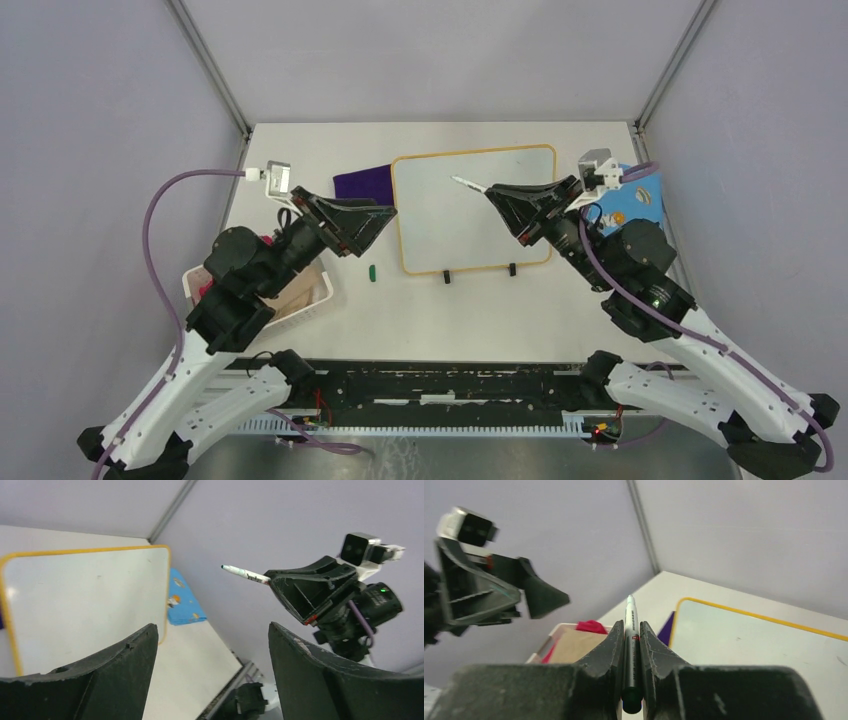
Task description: Write a sentence on the whiteboard
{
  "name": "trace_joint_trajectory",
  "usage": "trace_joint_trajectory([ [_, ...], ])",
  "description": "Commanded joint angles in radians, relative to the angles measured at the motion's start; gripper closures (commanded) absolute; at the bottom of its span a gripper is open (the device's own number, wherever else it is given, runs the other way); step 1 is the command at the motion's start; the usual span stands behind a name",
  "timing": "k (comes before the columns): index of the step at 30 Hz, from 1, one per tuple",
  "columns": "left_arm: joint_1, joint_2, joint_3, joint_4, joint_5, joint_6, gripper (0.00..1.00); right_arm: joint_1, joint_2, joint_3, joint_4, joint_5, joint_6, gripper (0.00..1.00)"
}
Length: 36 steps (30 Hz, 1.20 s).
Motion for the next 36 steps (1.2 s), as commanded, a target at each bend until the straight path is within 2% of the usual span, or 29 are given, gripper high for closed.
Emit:
trace_joint_trajectory([
  [1, 0.004, -0.039, 0.045, -0.158, -0.131, 0.280, 0.14, 0.096, 0.020, 0.026, -0.121, 0.329, -0.273, 1.00],
  [6, 0.004, -0.031, 0.016, -0.240, -0.269, 0.421, 0.13, 0.249, 0.095, -0.029, -0.046, 0.677, -0.452, 1.00],
  [9, 0.004, -0.024, -0.020, -0.199, -0.307, 0.460, 0.12, 0.340, 0.152, -0.081, 0.076, 0.848, -0.587, 1.00],
  [11, 0.004, -0.018, -0.051, -0.153, -0.344, 0.478, 0.11, 0.360, 0.179, -0.111, 0.145, 0.899, -0.635, 1.00],
  [17, 0.004, 0.063, -0.063, -0.120, -0.415, 0.515, 0.10, 0.358, 0.166, -0.213, 0.255, 0.872, -0.655, 1.00],
  [21, 0.004, 0.118, -0.061, -0.135, -0.424, 0.557, 0.09, 0.320, 0.157, -0.247, 0.259, 0.770, -0.639, 1.00],
  [24, 0.004, 0.142, -0.082, -0.113, -0.395, 0.593, 0.04, 0.294, 0.164, -0.258, 0.261, 0.716, -0.612, 1.00],
  [30, 0.006, 0.219, -0.085, -0.062, -0.325, 0.625, 0.04, 0.289, 0.154, -0.299, 0.311, 0.714, -0.620, 1.00],
  [36, 0.009, 0.236, -0.083, -0.069, -0.274, 0.539, 0.03, 0.290, 0.097, -0.322, 0.282, 0.702, -0.616, 1.00],
])
